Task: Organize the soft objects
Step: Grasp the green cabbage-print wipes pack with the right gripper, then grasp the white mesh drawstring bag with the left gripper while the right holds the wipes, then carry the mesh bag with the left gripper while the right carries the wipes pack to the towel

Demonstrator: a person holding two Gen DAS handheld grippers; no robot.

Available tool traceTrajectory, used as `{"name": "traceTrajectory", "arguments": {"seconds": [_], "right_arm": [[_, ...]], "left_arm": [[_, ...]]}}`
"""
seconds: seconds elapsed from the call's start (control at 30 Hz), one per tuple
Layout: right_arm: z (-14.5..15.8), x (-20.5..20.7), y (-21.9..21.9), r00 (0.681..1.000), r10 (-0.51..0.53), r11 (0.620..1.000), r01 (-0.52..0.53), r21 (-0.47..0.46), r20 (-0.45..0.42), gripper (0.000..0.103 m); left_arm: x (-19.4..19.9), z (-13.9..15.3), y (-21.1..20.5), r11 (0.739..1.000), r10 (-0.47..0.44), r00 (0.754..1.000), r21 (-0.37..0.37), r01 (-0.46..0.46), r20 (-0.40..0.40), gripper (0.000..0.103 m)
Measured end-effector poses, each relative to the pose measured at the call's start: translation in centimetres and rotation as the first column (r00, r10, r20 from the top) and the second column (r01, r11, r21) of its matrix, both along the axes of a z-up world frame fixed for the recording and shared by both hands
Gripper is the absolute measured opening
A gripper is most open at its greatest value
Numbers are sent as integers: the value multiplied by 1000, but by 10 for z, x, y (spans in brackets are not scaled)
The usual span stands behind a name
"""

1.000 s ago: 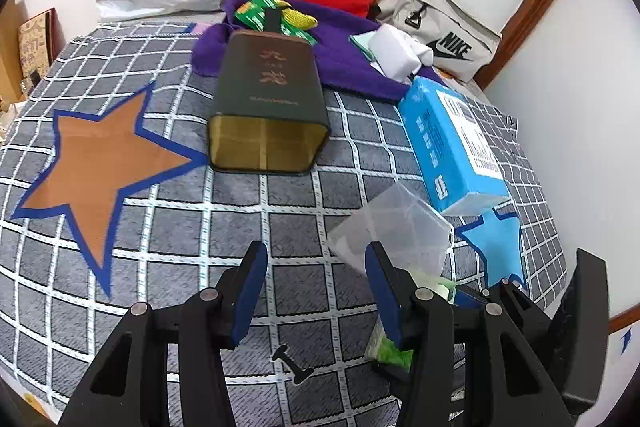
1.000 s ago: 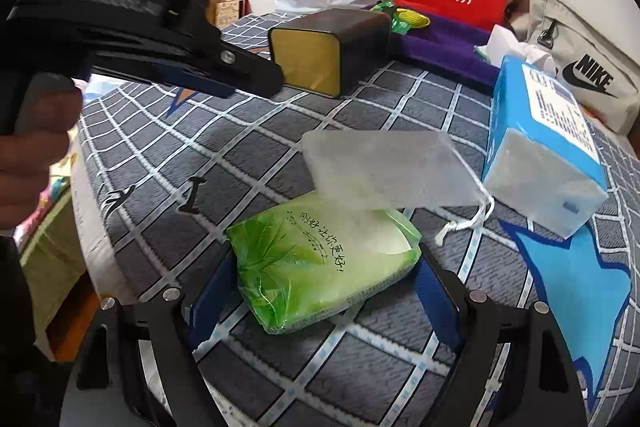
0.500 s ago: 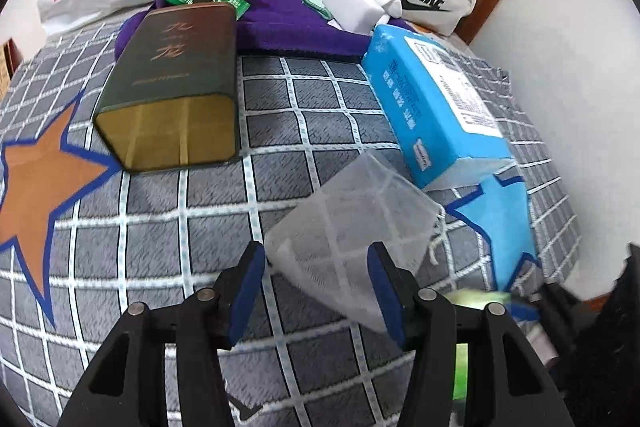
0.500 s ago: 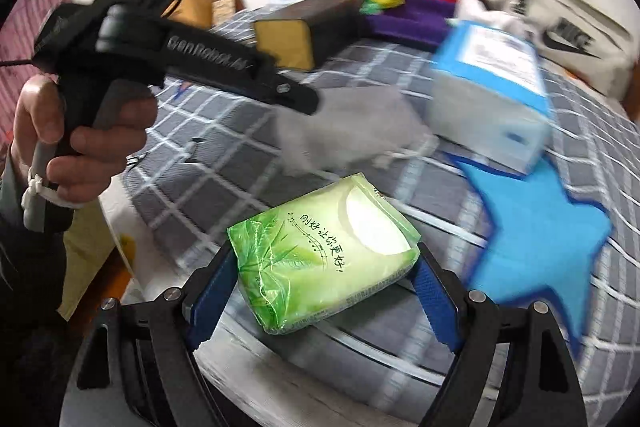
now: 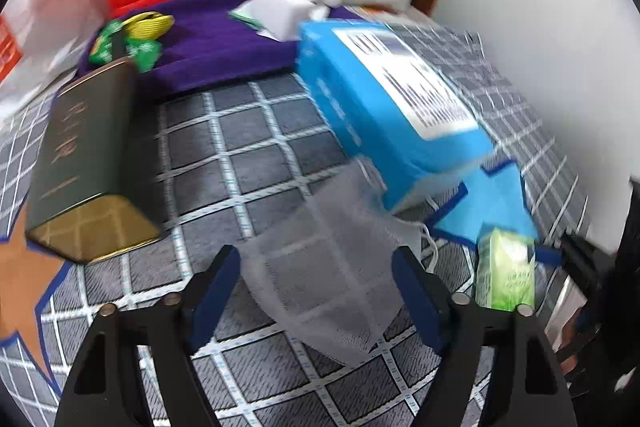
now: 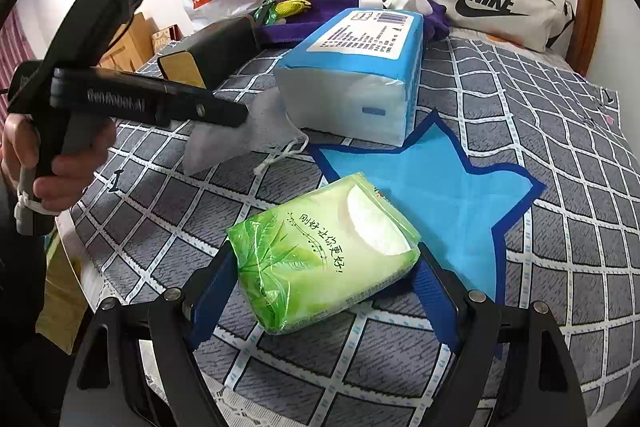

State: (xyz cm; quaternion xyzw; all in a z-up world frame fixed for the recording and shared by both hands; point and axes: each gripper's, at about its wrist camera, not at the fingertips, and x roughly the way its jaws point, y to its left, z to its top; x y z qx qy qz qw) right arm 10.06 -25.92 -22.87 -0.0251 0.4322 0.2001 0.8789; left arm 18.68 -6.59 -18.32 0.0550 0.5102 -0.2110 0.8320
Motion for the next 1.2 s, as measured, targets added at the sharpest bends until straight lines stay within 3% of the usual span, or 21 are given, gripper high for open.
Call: {"name": "traceTrajectory", "arguments": {"seconds": [0.17,0.27,0.37,0.43,0.47,0.53,0.63,0.7,0.9,1.2], "right_arm": [[-1,2,-3,1000,-4,1000,4,21,1,84],[-2,6,-2,1000,-9,1000,9,22,6,84],[-2,9,0,1000,-12,1000,12,13,10,84],[-2,10,0,1000,-15,1000,15,13,8,84],[-2,10,0,1000,-20,1000,20,15,7,84],[-2,11,1,999,-38,999,38,12,5,84],[-2,11,5,998,-60,998,60,-8,8,84],[-2,12,8,997,-77,997,77,-18,10,84],[1,11,16,997,-78,997,78,-8,-8,83],[25,9,29,996,-91,995,92,-32,13,83]], "left_arm": [[-2,-16,-18,996,-53,999,67,52,11,86],[1,-17,-20,998,-11,1000,55,10,21,86],[1,-16,-23,998,-14,998,65,11,53,65],[-1,-14,-21,999,-17,998,51,14,57,42],[-2,-13,-19,999,-13,998,41,11,55,38],[-4,-14,-13,1000,-5,999,15,4,46,19],[-5,-15,3,998,45,999,-49,-45,11,10],[-9,-16,15,995,72,997,-71,-72,-2,10],[-25,-13,47,986,164,986,-42,-164,-3,10],[-36,-4,101,952,300,954,-56,-300,-6,10]]}}
